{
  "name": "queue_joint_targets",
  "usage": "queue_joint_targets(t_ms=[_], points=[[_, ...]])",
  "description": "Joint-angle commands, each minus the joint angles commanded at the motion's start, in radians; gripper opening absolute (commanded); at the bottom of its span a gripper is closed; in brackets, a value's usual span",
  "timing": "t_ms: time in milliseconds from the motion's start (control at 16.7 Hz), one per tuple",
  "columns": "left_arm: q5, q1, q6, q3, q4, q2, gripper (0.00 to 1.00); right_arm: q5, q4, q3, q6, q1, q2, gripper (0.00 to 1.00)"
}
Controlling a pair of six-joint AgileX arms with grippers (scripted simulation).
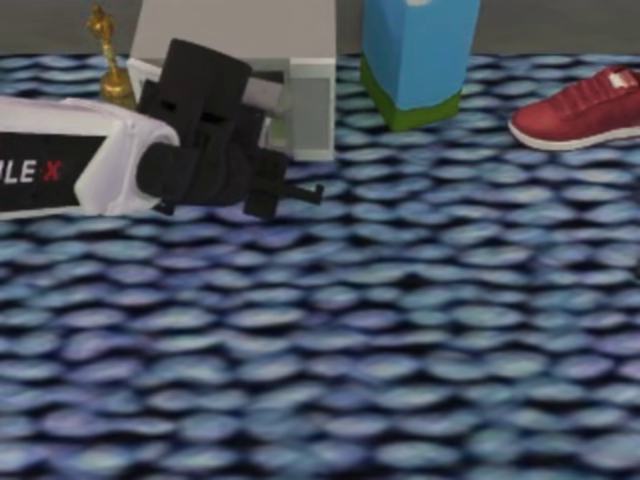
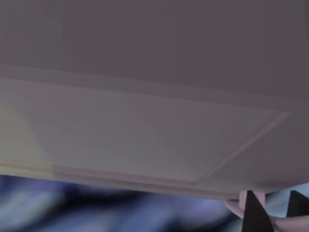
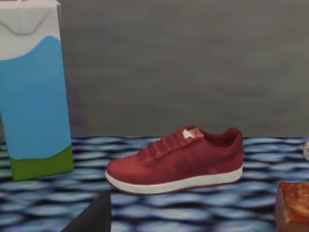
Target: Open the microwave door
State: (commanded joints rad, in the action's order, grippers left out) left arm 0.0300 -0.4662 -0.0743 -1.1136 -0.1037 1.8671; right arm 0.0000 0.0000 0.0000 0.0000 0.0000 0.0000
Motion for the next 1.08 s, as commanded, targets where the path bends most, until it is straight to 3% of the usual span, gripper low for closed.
queue_joint_targets(t_ms=[780, 1080], points=[[0.000, 0.000, 0.000, 0.000, 0.000, 0.000, 0.00, 0.000, 0.000, 0.000, 0.000, 0.000, 0.000, 1.00], [-0.031, 0.007, 0.028, 0.020, 0.003, -0.013, 0.00, 0.000, 0.000, 0.000, 0.000, 0.000, 0.000, 1.00]])
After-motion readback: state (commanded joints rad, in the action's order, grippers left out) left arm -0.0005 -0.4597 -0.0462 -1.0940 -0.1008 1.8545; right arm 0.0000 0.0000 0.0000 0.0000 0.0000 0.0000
